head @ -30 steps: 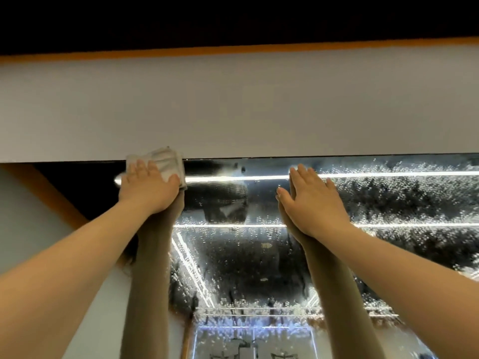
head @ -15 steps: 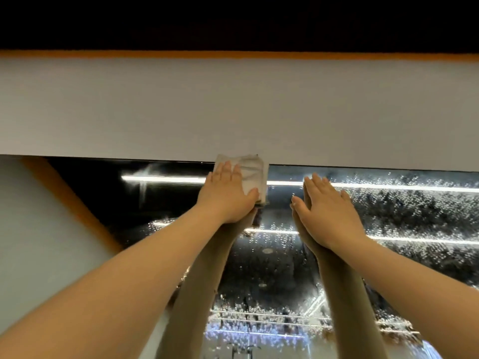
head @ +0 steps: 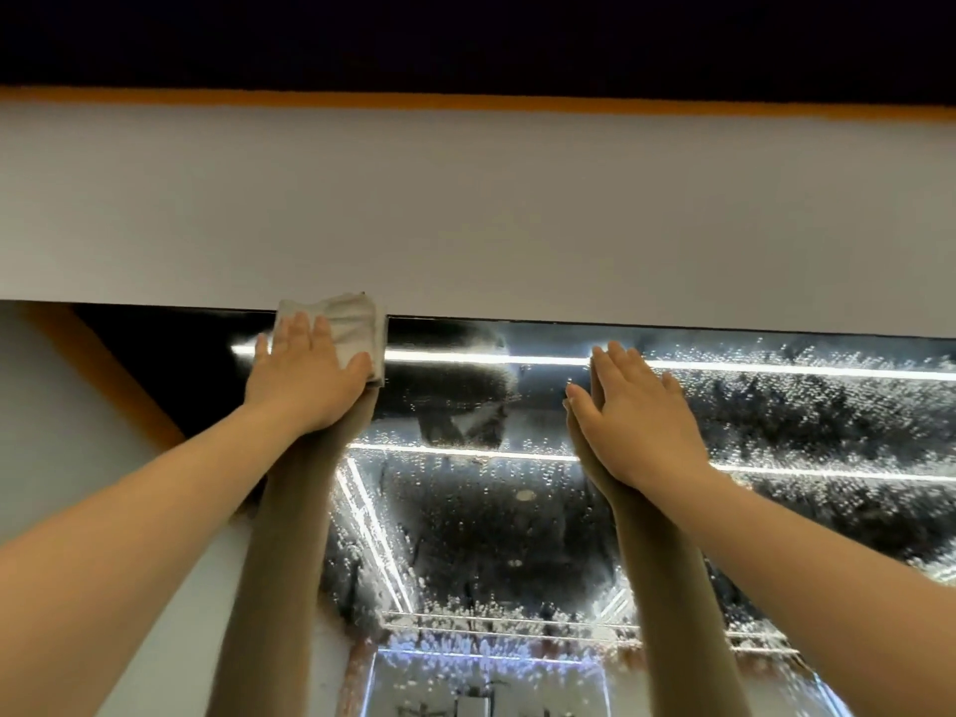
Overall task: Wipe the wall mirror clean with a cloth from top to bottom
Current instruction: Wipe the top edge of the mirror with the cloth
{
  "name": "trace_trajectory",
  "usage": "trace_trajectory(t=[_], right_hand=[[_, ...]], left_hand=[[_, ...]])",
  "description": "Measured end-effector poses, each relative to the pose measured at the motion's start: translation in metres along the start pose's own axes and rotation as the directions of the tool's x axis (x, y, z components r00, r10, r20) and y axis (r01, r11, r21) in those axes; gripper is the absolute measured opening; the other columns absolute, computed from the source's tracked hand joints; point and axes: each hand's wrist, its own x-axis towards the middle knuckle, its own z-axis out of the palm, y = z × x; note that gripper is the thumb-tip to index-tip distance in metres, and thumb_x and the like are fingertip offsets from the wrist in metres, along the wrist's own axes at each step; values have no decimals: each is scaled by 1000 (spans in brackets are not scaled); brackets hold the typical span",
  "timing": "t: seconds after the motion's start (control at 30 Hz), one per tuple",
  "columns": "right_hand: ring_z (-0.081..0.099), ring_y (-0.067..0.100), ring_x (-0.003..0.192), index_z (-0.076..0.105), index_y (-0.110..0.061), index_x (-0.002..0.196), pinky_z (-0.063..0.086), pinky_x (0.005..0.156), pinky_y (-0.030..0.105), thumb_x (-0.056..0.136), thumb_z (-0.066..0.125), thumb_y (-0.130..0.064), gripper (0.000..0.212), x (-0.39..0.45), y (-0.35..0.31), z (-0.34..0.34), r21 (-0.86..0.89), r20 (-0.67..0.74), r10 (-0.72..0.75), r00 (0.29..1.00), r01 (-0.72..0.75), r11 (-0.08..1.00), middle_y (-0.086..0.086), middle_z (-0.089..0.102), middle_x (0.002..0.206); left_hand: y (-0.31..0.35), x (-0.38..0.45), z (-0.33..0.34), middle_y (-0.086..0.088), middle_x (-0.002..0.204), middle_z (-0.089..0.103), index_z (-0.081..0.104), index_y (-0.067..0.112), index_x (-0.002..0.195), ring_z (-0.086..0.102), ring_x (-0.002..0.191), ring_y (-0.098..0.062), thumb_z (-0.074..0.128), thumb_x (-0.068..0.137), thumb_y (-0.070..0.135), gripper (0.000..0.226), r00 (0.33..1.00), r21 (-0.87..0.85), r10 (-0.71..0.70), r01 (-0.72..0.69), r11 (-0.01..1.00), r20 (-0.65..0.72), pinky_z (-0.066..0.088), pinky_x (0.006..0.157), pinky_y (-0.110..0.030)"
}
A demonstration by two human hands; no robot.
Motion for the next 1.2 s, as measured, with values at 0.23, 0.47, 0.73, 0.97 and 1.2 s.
trace_trajectory(t=[0.23, 0.47, 0.73, 0.97, 1.2], right_hand=[[2, 16, 150, 12, -17, 156, 3, 120, 40, 103, 23, -47, 62, 1, 0, 1, 0, -14, 0, 1000, 0, 1000, 0, 6, 163], [5, 17, 150, 15, -16, 155, 6, 120, 41, 103, 26, -46, 61, 2, 0, 0, -15, -21, -11, 1000, 10, 1000, 1, 10, 163], [30, 21, 141, 30, -13, 149, 21, 116, 41, 102, 30, -47, 58, 1, 3, -11, -120, -25, -82, 996, 79, 990, 5, 33, 154], [37, 20, 136, 43, -16, 141, 25, 113, 41, 102, 35, -44, 49, 2, 64, -44, -185, -35, -57, 998, 50, 982, 4, 43, 147], [12, 21, 149, 14, -18, 155, 11, 120, 51, 98, 34, -56, 71, -7, 149, -55, -181, 32, 200, 979, -192, 965, 2, 12, 162]], left_hand=[[45, -19, -1, -20, 161, -5, -1, 2, 154, -6, 149, -33, 24, 102, 48, 73, 997, -33, 77, -77, 996, 8, -1, 120, -40], [126, -49, 10, -16, 161, -15, -11, 5, 153, -14, 148, -30, 24, 101, 51, 77, 964, -85, 266, -264, 961, 10, -7, 119, -38], [126, -47, 15, -16, 161, -12, -8, 5, 153, -11, 149, -29, 22, 101, 52, 76, 967, -69, 254, -255, 965, -10, -4, 121, -39], [124, -47, 13, -18, 161, -9, -6, 4, 153, -8, 149, -31, 21, 101, 50, 74, 965, -38, 261, -260, 965, 12, 0, 121, -40], [127, -48, 12, -17, 162, -7, -3, 7, 154, -7, 149, -29, 23, 102, 48, 72, 970, -41, 244, -244, 969, -9, 1, 120, -39]])
